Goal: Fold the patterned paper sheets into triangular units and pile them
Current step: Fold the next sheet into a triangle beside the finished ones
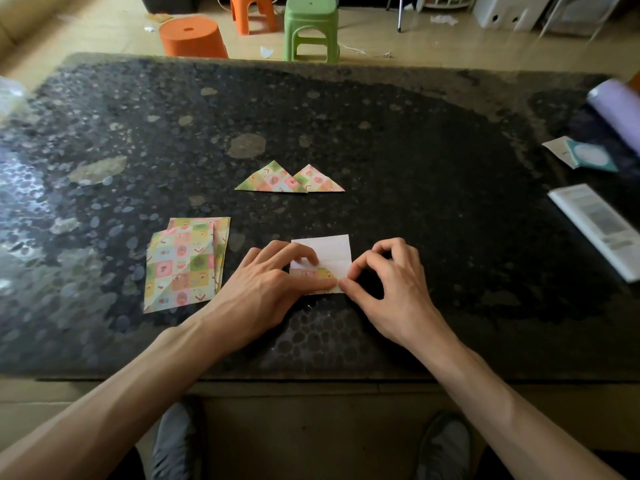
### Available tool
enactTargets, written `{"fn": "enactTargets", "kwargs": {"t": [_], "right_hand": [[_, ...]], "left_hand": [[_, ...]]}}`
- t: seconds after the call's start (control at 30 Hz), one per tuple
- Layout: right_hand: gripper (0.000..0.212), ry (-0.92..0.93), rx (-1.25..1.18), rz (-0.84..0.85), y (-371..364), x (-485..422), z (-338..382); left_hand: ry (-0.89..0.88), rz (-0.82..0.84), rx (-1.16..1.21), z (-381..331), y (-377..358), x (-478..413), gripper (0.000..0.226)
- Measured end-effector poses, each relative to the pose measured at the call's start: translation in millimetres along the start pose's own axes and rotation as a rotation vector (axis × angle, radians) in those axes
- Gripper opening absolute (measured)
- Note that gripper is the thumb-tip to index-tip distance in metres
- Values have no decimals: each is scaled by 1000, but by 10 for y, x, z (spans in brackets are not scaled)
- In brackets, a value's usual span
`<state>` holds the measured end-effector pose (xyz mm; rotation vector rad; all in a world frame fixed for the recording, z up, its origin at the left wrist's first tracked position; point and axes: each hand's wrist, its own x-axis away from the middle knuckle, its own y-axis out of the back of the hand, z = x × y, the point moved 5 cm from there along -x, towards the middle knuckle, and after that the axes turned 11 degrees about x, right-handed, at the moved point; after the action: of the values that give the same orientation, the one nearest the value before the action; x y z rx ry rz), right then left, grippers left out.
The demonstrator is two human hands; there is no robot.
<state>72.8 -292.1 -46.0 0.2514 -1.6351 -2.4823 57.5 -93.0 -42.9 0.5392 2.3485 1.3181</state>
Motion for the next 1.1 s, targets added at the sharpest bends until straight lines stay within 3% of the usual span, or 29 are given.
{"fn": "enactTargets", "kwargs": {"t": [0.17,0.37,0.67,0.9,1.1], "right_hand": [[18,-8,3,-2,-10,-5,-2],[18,-6,6,-8,-18,-16,6],[18,1,-1,-28,-15,-7,3],[18,-2,16,-21,-15,-5,-2],[12,5,-32,80,83,-34,-43]], "left_hand": [[52,-5,44,-10,9,19,40],[219,-212,216,-54,-29,-34,24],[339,-352,257,-77,-71,-34,10],[368,-324,248,-72,-90,-59,21],[365,-302,245,-69,-80,-59,13]]}}
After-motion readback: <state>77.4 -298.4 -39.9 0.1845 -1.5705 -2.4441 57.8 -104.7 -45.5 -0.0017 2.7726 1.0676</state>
